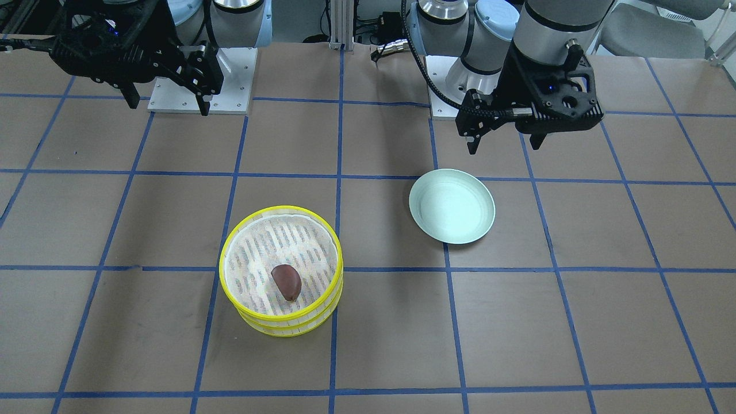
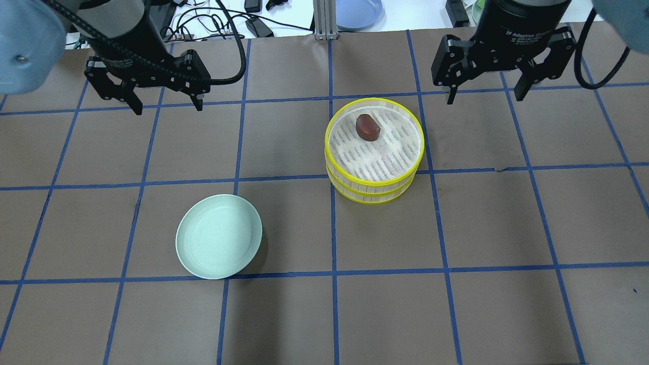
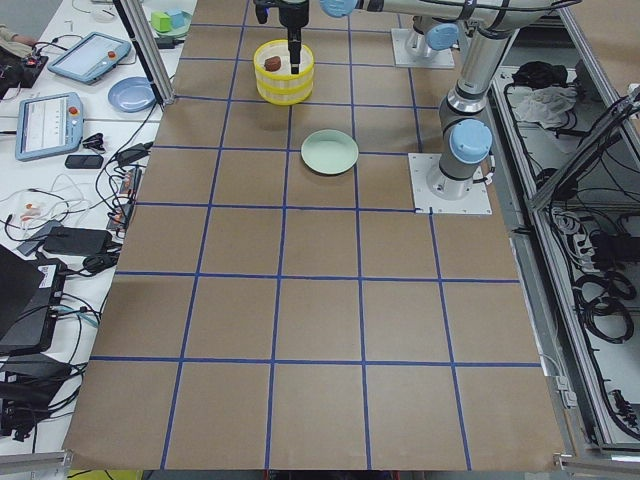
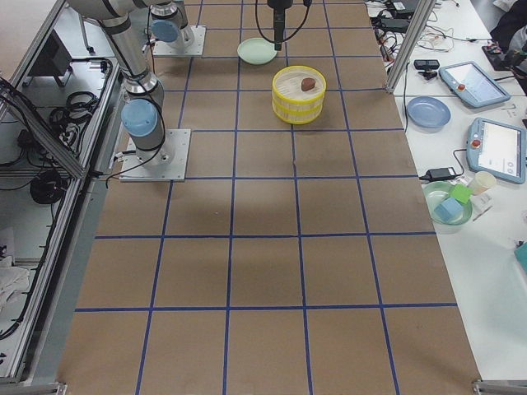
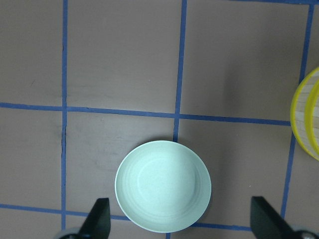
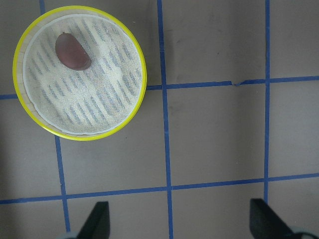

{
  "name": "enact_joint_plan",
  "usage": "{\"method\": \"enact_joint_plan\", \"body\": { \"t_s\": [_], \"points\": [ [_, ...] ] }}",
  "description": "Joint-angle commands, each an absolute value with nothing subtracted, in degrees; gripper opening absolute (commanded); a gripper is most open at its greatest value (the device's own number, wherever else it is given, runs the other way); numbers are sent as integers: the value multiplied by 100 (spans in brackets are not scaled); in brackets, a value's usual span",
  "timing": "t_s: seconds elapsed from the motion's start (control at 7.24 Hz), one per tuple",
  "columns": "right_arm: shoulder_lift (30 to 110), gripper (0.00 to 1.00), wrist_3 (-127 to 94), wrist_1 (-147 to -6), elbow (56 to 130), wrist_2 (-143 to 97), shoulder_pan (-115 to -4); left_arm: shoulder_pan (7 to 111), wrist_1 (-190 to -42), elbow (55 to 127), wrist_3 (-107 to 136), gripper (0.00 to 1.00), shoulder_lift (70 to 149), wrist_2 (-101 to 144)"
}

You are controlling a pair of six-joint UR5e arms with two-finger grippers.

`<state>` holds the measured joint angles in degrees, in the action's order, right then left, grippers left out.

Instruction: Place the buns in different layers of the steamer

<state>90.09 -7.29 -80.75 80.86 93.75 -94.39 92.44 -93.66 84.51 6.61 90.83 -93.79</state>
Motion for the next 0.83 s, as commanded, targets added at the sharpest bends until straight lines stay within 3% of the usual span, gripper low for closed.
{"method": "enact_joint_plan", "body": {
  "t_s": [0.0, 0.69],
  "points": [
    [9009, 100, -729, -8068, 8086, 9369, -9439, 9281, -9510, 8473, 650, 100, 8895, -9273],
    [9009, 100, -729, -8077, 8086, 9378, -9439, 9255, -9536, 8709, 642, 100, 8631, -8912]
  ]
}}
